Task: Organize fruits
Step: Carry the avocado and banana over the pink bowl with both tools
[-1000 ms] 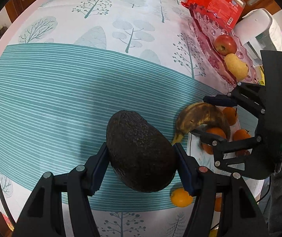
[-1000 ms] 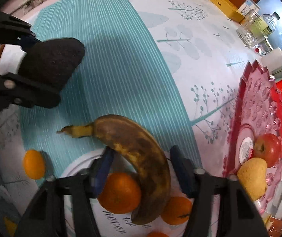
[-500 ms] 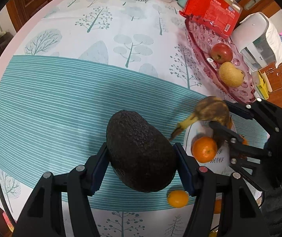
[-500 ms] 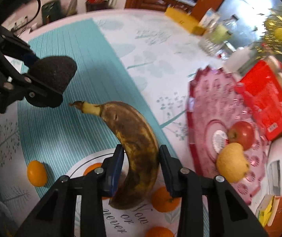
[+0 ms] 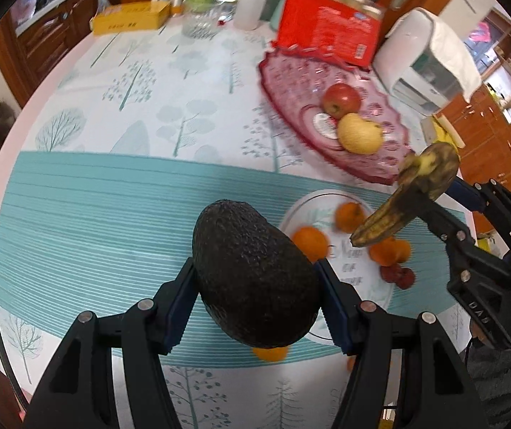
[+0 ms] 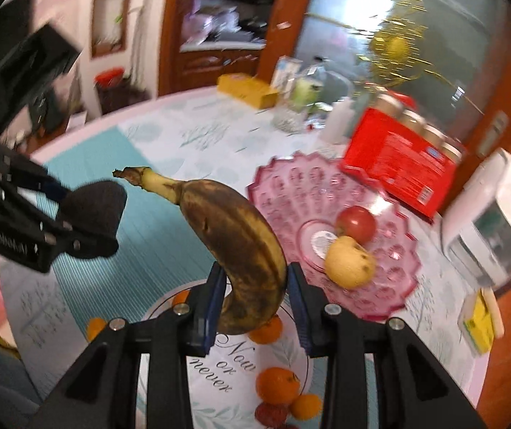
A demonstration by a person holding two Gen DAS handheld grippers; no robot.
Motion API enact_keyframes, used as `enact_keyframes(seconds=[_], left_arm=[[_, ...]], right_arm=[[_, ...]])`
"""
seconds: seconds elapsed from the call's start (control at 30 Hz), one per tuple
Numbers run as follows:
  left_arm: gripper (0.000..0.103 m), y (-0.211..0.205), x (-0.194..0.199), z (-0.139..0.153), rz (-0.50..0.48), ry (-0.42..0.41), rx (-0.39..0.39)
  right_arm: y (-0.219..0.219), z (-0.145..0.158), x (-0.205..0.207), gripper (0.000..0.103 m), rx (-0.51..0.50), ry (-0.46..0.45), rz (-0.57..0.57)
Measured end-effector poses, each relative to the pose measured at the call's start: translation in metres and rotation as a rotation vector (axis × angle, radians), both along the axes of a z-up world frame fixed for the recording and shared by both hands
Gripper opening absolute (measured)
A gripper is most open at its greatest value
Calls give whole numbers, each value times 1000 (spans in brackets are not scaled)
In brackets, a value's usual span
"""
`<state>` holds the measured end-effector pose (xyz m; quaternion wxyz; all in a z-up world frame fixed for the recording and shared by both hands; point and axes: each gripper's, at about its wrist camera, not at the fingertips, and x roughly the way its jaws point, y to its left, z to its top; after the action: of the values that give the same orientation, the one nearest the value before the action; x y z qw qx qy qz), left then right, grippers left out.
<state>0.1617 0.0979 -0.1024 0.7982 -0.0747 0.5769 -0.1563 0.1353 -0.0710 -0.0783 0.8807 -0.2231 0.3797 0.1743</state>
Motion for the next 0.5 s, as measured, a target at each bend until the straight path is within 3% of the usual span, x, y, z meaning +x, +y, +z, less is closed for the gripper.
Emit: enact_keyframes(seconds=[0.2,0.5], left_arm=[[63,-26,-11,36,-25,-76,13],[63,-67,-7,112,-62,-232,47]], right_arm=[[-37,30,-18,35,108,-26,-105],[-80,79,-22,35,177,-64,-202]])
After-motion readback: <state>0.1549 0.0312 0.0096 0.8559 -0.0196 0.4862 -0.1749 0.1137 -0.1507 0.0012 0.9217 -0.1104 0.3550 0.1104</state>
